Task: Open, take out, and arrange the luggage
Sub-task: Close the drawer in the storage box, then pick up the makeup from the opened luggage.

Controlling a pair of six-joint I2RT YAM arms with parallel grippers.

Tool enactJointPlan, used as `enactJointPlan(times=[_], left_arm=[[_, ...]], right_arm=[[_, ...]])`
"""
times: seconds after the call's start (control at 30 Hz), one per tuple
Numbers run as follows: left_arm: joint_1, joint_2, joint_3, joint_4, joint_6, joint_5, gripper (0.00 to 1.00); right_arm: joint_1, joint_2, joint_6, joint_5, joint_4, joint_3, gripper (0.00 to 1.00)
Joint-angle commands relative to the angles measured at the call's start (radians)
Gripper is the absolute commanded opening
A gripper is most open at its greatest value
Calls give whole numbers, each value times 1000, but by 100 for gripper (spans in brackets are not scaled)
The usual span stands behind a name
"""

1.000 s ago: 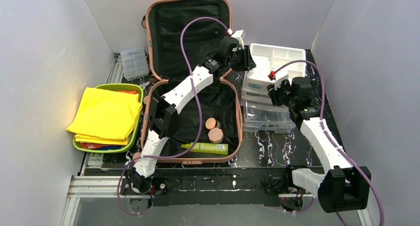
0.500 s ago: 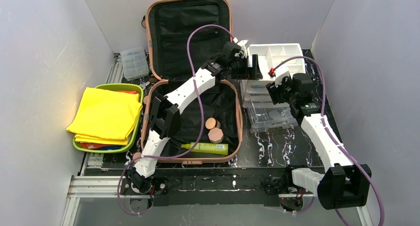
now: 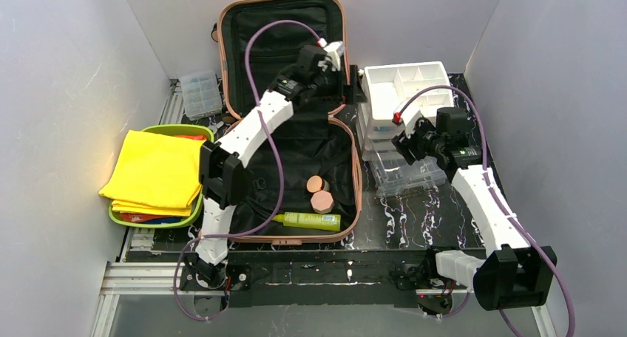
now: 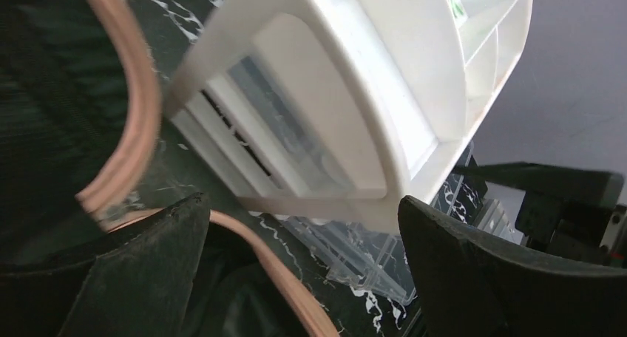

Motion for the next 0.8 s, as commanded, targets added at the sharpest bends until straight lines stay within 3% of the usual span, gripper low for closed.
enactJointPlan(times=[0.0,0.1,0.33,0.63,0.77], left_arm=[[68,-130,-28,-45,58,27,98],[87,-176,-68,-73,80,56,98],[139,-331,-274,-103,182,78,98],[188,-617,-727,-10,324,81,98],[206,-659,-796,10,337,87,98]], right_arm=[[-3,-69,-292,-239,-322,75,69],[-2,-80,-502,-319,-552,132,72],[-2,-79,-659,-290,-755,171,73],[0,-154,-551,-205,-421,-57,74],[0,-129,-477,-184,-261,-101,73]])
